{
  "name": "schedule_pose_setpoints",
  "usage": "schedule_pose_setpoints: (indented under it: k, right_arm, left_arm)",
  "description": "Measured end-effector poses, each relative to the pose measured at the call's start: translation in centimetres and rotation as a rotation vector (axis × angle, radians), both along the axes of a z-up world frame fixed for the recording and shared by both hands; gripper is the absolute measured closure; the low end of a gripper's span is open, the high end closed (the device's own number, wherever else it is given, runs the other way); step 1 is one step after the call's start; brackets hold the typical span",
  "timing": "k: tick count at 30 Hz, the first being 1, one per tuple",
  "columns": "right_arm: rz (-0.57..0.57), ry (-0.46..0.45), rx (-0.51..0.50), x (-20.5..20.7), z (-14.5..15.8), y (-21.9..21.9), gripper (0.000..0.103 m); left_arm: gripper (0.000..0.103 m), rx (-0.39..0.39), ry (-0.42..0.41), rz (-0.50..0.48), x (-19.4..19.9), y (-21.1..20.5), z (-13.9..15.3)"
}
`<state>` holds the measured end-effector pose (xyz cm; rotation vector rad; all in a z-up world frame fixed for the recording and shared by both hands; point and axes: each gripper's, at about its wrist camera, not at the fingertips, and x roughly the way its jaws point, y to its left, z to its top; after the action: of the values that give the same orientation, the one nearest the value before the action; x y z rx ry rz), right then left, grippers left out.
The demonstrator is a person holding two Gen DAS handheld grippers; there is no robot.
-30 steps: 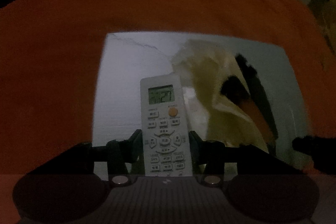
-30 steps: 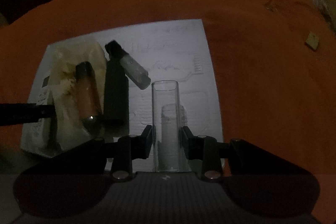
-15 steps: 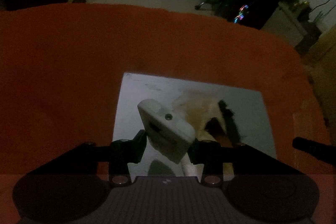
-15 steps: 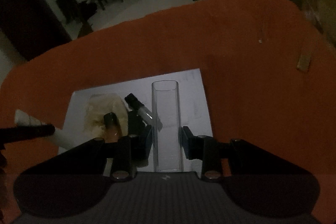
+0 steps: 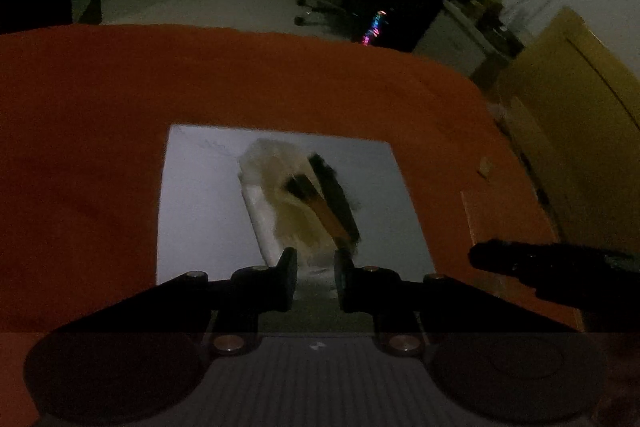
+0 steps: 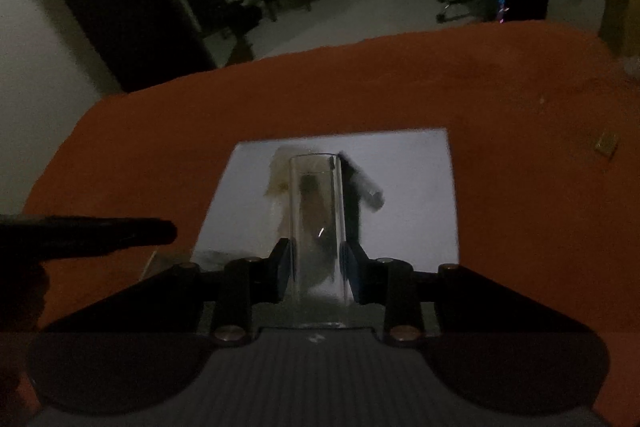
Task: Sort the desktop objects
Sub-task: 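Lift the remote with the left tool while the right tool lifts the glass tube, then lower both tools into the box and open them to release remote and tube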
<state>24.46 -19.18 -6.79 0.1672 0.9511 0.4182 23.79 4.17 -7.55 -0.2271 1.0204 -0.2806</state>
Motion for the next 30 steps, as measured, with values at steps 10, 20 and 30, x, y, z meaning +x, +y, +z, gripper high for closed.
schedule_pose_setpoints:
  k: [10,20,30]
  right_arm:
    - [0.001,0.047,0.008,-1.0,-1.3,-0.3,0.071]
    - [0.001,0.058,0.008,-1.6,-1.7,-0.5,0.071]
    - [0.081,0.109,0.002,-3.6,-3.2,0.3,0.071]
  left_arm:
    - [0.086,0.031,0.095,0.008,-1.1,1.2,-3.4]
    - [0.086,0.057,0.097,0.005,0.0,0.4,-2.9]
    - [0.086,0.1,0.141,0.004,2.6,-1.0,-3.8]
